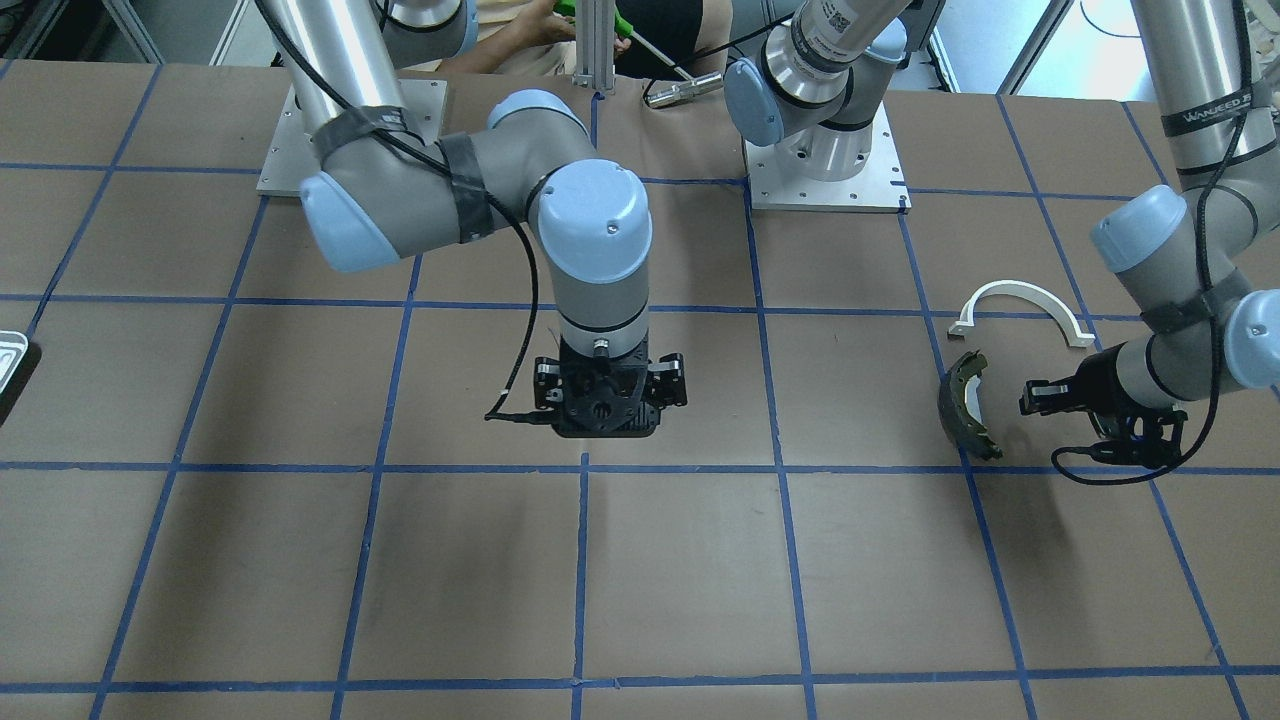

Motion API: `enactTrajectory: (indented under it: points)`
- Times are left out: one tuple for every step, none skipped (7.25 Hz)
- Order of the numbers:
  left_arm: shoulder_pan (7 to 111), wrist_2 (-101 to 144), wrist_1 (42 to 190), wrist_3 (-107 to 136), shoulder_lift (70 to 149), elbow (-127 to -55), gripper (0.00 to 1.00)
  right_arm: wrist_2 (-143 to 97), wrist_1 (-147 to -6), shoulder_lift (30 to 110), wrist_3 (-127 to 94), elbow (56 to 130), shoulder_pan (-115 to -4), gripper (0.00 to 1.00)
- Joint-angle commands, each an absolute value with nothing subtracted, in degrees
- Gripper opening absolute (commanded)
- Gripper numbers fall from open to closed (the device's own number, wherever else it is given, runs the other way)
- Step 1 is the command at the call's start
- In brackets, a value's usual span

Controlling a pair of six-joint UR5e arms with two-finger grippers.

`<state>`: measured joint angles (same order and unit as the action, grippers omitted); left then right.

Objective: Place bearing gear from tray to pile

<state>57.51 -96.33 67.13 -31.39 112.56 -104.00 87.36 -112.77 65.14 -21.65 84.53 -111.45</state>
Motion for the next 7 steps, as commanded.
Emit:
enactTrajectory:
  points:
    - [57.5, -96.2, 64.0, -31.5, 113.3, -106.1, 0.17, 87.4, -93.7, 69.4, -7.8, 73.3, -101.3, 1.00]
    - [57.5, -96.2, 63.6, -31.2, 113.4, -106.2, 0.53, 87.5, -87.3, 72.7, -4.0, 71.4, -98.1, 1.00]
    - [57.5, -96.2, 63.7, -30.4, 113.4, -105.9, 0.95, 87.6, -83.8, 78.4, 0.9, 73.4, -96.5, 1.00]
    - [57.7, -96.3, 63.7, -30.2, 112.9, -105.6, 1.00, 87.7, -83.4, 83.7, 2.2, 77.2, -95.5, 1.00]
    - [58.3, -96.5, 63.7, -30.1, 111.9, -104.9, 1.00, 87.7, -87.3, 86.7, 1.9, 82.9, -95.4, 1.00]
    - [59.3, -96.0, 64.9, -29.4, 110.9, -102.0, 1.00, 87.7, -98.0, 87.5, 2.5, 88.5, -94.9, 1.00]
    - [62.5, -94.6, 68.5, -25.9, 110.0, -97.4, 1.00, 88.2, -100.0, 87.7, 2.6, 90.7, -94.6, 1.00]
